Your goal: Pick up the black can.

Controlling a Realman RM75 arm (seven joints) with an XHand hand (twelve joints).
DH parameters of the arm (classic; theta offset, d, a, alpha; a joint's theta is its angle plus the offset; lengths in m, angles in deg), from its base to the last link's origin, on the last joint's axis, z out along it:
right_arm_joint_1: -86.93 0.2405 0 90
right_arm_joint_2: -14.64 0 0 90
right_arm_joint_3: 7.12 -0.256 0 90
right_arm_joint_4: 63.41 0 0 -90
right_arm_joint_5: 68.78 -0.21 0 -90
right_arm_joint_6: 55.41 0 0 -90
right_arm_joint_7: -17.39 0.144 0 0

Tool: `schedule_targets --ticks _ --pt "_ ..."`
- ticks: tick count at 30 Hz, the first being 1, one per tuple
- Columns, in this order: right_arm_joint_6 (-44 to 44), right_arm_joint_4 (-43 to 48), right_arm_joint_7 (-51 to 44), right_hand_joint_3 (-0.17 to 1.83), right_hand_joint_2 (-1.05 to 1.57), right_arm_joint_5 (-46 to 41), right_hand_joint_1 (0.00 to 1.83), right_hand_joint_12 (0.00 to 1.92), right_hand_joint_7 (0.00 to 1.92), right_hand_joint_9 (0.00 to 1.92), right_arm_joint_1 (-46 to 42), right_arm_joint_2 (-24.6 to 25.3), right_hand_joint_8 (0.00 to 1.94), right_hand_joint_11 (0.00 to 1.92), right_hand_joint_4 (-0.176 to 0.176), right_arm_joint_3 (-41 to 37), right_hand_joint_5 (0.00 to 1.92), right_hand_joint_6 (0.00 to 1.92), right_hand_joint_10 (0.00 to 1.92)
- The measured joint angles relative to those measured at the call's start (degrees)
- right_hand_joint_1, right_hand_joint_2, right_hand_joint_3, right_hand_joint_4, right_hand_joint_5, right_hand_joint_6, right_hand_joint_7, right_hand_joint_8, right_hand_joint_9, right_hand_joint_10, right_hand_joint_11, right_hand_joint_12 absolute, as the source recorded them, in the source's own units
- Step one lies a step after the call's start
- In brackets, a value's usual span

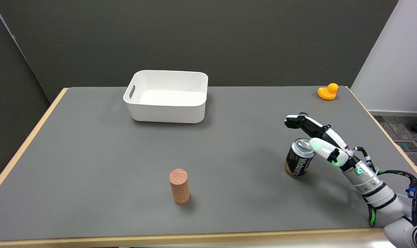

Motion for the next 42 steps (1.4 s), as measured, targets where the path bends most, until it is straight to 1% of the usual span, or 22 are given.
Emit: schedule_targets --ticks 9,12,14,16,19,20,22,26,29,35,37,39,40,42 --pt "1.03 -2.55 -0.63 0.94 0.56 0.24 0.23 1.03 0.33 0.19 0.93 -0.48 0.44 0.00 -0.015 -0.26 0.26 0.52 0.72" --pt "1.48 -3.46 -0.82 0.82 0.59 0.40 0.27 1.04 0.35 0.19 0.94 -0.49 0.36 0.00 -0.012 -0.12 0.27 0.47 0.71" --pt "1.73 -4.03 -0.93 0.91 0.54 0.42 0.23 1.03 0.26 0.18 0.93 -0.39 0.34 0.00 -0.024 -0.04 0.20 0.44 0.66" --pt "1.97 -4.74 -1.02 0.85 0.57 0.44 0.24 1.05 0.25 0.16 0.90 -0.05 0.29 0.00 -0.033 0.02 0.20 0.39 0.63" --pt "2.28 -5.83 -1.07 0.86 0.56 0.38 0.23 1.05 0.21 0.14 0.87 0.63 0.27 0.00 -0.044 -0.03 0.17 0.37 0.59" --pt "2.38 -6.17 -1.07 0.87 0.56 0.20 0.23 1.05 0.20 0.13 0.85 0.89 0.27 0.00 -0.046 -0.11 0.17 0.36 0.58" --pt "2.55 -6.75 -0.96 0.93 0.53 -0.32 0.20 1.01 0.14 0.11 0.84 1.30 0.28 0.00 -0.052 -0.29 0.12 0.39 0.59" --pt "2.98 -7.90 0.22 0.95 0.51 -1.59 0.21 0.94 0.10 0.05 0.83 2.10 0.28 0.00 -0.067 -0.66 0.08 0.40 0.57" --pt "3.30 -8.47 1.63 0.85 0.55 -2.51 0.23 0.92 0.11 0.05 0.86 2.46 0.23 0.00 -0.078 -0.96 0.11 0.32 0.52" --pt "3.65 -8.98 4.40 0.81 0.56 -3.80 0.24 0.89 0.06 0.01 0.99 2.72 0.25 0.00 -0.110 -1.56 0.09 0.31 0.53" --pt "3.74 -9.04 5.55 0.80 0.56 -4.04 0.24 0.88 0.06 0.00 0.99 2.76 0.25 0.00 -0.114 -1.61 0.08 0.31 0.53" --pt "3.76 -9.06 6.60 0.89 0.50 -4.23 0.24 0.86 0.06 0.01 0.96 2.79 0.18 0.00 -0.119 -1.59 0.06 0.34 0.47" --pt "3.76 -9.06 7.18 0.91 0.49 -4.33 0.24 0.86 0.07 0.01 0.92 2.81 0.17 0.00 -0.123 -1.52 0.05 0.34 0.44" --pt "3.77 -9.05 8.26 0.90 0.49 -4.44 0.23 0.84 0.05 0.01 0.85 2.83 0.15 0.00 -0.130 -1.29 0.05 0.32 0.41"
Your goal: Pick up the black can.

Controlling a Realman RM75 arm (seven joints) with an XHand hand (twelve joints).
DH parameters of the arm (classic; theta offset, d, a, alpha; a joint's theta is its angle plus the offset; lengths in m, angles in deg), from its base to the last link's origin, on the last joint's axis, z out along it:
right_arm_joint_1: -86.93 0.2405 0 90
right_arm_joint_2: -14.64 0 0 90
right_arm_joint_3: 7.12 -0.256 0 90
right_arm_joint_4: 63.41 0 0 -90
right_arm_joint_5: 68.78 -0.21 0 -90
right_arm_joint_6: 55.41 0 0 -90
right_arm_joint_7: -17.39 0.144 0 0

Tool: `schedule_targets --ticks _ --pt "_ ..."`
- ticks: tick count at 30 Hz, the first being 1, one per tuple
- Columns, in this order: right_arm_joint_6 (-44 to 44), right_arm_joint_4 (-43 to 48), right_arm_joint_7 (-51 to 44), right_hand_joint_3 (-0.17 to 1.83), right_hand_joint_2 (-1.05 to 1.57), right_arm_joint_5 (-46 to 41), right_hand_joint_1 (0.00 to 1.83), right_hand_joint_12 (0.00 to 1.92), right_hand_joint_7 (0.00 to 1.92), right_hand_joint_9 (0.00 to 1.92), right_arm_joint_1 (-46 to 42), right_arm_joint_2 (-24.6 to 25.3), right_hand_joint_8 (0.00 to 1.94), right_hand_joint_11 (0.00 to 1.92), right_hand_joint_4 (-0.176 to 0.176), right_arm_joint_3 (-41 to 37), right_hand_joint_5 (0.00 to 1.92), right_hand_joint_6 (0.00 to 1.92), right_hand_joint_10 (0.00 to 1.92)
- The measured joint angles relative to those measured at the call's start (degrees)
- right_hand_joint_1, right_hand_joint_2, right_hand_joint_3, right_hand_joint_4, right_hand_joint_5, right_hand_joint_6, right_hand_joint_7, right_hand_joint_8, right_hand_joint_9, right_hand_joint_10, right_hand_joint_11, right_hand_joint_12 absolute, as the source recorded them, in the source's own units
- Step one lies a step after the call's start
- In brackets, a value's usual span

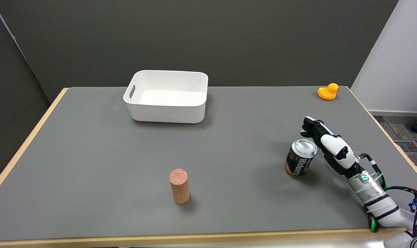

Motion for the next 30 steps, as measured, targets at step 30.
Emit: schedule_targets --ticks 30 --pt "-2.68 2.73 17.21 0.87 0.56 2.79 0.31 0.39 0.00 0.00 -0.83 0.37 0.00 0.00 -0.176 5.57 0.03 0.13 0.01"
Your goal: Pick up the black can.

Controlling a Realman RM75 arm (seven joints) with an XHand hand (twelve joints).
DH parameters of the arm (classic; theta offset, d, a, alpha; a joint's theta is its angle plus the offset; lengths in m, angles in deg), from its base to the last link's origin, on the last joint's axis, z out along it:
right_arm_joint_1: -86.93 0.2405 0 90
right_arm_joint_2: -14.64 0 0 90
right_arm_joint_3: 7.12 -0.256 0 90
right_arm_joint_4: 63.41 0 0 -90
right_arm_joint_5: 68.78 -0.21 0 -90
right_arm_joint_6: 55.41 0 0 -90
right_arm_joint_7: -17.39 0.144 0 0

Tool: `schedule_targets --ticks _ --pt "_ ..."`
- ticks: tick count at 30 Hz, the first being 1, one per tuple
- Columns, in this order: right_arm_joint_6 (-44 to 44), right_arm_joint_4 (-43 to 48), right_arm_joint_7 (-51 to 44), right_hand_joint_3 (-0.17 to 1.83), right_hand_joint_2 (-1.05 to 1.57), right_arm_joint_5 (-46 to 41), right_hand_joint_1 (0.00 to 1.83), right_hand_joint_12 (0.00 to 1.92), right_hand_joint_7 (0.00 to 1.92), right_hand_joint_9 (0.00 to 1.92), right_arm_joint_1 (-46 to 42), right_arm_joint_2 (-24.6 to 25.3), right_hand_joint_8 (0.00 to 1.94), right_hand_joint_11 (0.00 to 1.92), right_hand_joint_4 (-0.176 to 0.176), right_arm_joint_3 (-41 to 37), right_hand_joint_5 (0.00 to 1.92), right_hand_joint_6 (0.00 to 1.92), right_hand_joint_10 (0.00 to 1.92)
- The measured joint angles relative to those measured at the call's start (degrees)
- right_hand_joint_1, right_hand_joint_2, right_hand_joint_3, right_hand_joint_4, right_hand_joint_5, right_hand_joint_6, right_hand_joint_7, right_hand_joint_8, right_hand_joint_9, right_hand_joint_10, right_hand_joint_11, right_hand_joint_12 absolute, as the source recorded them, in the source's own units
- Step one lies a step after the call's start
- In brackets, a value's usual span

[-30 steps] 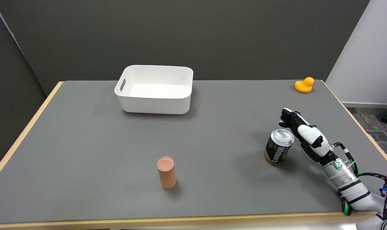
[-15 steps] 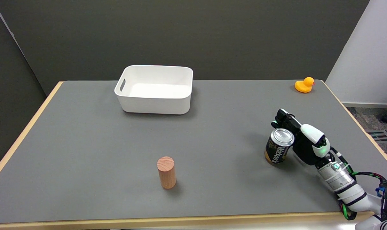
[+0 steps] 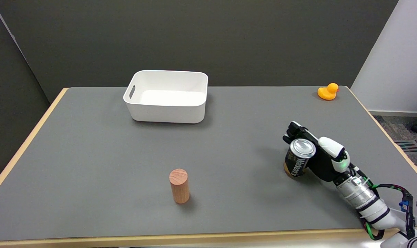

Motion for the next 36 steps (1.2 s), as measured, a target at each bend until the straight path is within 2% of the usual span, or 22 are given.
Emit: schedule_targets --ticks 4,12,19,25,31,32,33,35,36 --pt "0.28 0.13 0.64 0.87 0.57 0.47 0.39 0.42 0.00 0.00 -0.01 0.36 0.00 0.00 -0.173 0.76 0.03 0.16 0.02" --pt "1.46 0.54 1.32 0.90 0.60 1.02 0.69 0.44 0.00 0.00 -0.01 0.89 0.01 0.00 -0.168 1.83 0.03 0.21 0.03" --pt "2.30 1.07 1.70 0.92 0.60 1.34 0.76 0.43 0.00 0.00 0.16 1.16 0.01 0.00 -0.168 2.31 0.02 0.21 0.03" --pt "2.99 1.71 1.94 0.98 0.64 1.43 0.93 0.41 0.00 0.00 0.32 1.31 0.02 0.00 -0.165 2.54 0.02 0.21 0.00" --pt "3.59 2.38 2.13 1.01 0.69 1.50 0.98 0.40 0.00 0.00 0.42 1.41 0.04 0.00 -0.156 2.61 0.03 0.24 0.00" --pt "3.70 2.54 2.16 1.03 0.69 1.50 1.09 0.41 0.02 0.00 0.45 1.42 0.04 0.00 -0.164 2.63 0.03 0.29 0.01" --pt "3.79 2.64 2.17 1.05 0.68 1.50 1.24 0.42 0.05 0.01 0.46 1.43 0.03 0.00 -0.173 2.63 0.04 0.35 0.02" --pt "3.97 2.88 2.21 1.03 0.72 1.50 1.07 0.55 0.06 0.00 0.49 1.46 0.20 0.00 -0.147 2.64 0.08 0.36 0.24" --pt "4.04 3.02 2.23 1.02 0.74 1.45 1.01 0.68 0.11 0.03 0.50 1.46 0.28 0.00 -0.137 2.64 0.12 0.39 0.38"
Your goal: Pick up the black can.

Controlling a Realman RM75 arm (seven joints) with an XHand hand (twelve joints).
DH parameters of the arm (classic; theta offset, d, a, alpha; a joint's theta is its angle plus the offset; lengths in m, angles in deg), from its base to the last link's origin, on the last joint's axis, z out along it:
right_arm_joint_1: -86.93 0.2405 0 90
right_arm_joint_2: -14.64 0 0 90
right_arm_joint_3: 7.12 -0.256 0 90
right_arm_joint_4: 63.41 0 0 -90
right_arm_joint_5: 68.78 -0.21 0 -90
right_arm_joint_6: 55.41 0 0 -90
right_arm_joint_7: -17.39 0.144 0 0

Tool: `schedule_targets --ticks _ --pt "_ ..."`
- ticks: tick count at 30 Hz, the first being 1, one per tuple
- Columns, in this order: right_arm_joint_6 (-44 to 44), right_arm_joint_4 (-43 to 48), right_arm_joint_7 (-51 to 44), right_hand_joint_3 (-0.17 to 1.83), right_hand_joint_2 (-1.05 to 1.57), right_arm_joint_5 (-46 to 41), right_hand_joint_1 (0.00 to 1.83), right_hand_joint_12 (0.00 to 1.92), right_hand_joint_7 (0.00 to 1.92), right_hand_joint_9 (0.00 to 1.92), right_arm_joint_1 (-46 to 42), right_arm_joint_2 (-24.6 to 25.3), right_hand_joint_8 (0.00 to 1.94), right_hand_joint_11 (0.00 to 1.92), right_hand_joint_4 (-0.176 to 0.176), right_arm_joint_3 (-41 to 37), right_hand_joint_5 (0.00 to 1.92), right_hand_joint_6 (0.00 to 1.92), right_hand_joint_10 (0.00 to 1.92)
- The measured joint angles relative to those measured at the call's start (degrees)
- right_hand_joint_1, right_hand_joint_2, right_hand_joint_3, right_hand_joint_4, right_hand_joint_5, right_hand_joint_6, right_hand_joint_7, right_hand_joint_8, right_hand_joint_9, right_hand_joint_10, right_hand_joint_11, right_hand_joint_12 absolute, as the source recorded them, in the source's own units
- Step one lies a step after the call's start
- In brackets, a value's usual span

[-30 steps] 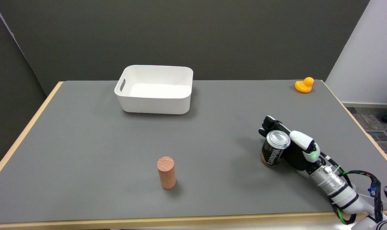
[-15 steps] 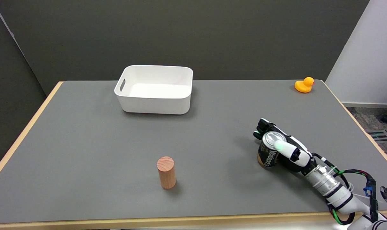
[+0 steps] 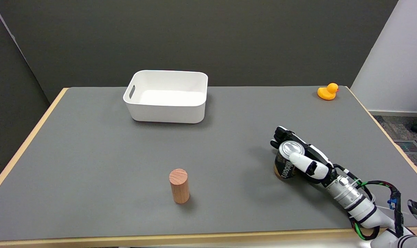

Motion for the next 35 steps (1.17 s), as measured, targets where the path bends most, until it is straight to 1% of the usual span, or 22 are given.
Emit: schedule_targets --ticks 1,2,4,6,7,8,9,10,11,17,27,35 --pt "0.04 0.09 0.01 1.04 0.77 -0.04 1.02 0.90 0.22 0.10 0.01 0.00 0.33 0.00 -0.132 0.00 0.18 0.45 0.54" --pt "0.20 0.27 0.02 1.04 0.79 -0.06 1.03 1.07 0.32 0.17 0.02 0.01 0.39 0.01 -0.126 0.00 0.23 0.53 0.68" --pt "0.45 0.55 0.04 0.94 0.86 -0.08 1.06 1.20 0.51 0.32 0.02 0.02 0.64 0.10 -0.103 -0.04 0.30 0.80 0.81" --pt "0.70 0.87 0.05 0.27 1.14 -0.09 1.29 1.54 0.67 0.55 0.02 0.02 1.47 0.34 -0.085 -0.14 0.38 1.09 1.10" --pt "0.81 1.03 0.06 0.22 1.19 -0.11 1.25 1.60 0.71 0.57 0.02 0.03 1.47 0.36 -0.116 -0.21 0.40 1.32 1.13" --pt "0.93 1.25 0.07 0.19 1.22 -0.14 1.18 1.66 0.76 0.59 0.02 0.03 1.43 0.38 -0.155 -0.31 0.41 1.59 1.16" --pt "1.08 1.44 0.07 0.13 1.26 -0.17 1.16 1.70 0.78 0.64 0.02 0.04 1.43 0.42 -0.173 -0.45 0.43 1.67 1.18" --pt "1.21 1.61 0.07 0.06 1.29 -0.19 1.16 1.74 0.79 0.70 0.02 0.04 1.46 0.47 -0.175 -0.60 0.43 1.63 1.20" --pt "1.32 1.83 0.06 0.03 1.31 -0.20 1.16 1.77 0.79 0.72 0.02 0.05 1.47 0.48 -0.176 -0.77 0.43 1.61 1.22" --pt "1.93 3.48 0.06 0.01 1.32 -0.30 1.16 1.89 0.78 0.73 -0.02 0.05 1.53 0.43 -0.176 -2.60 0.44 1.59 1.29" --pt "4.40 7.46 0.06 0.00 1.33 -0.46 1.16 1.92 0.78 0.73 -0.04 -0.28 1.55 0.41 -0.176 -6.24 0.44 1.57 1.32" --pt "9.98 12.64 -0.61 0.02 1.32 -0.82 1.16 1.92 0.79 0.72 0.85 -0.67 1.53 0.39 -0.176 -8.56 0.45 1.57 1.32"
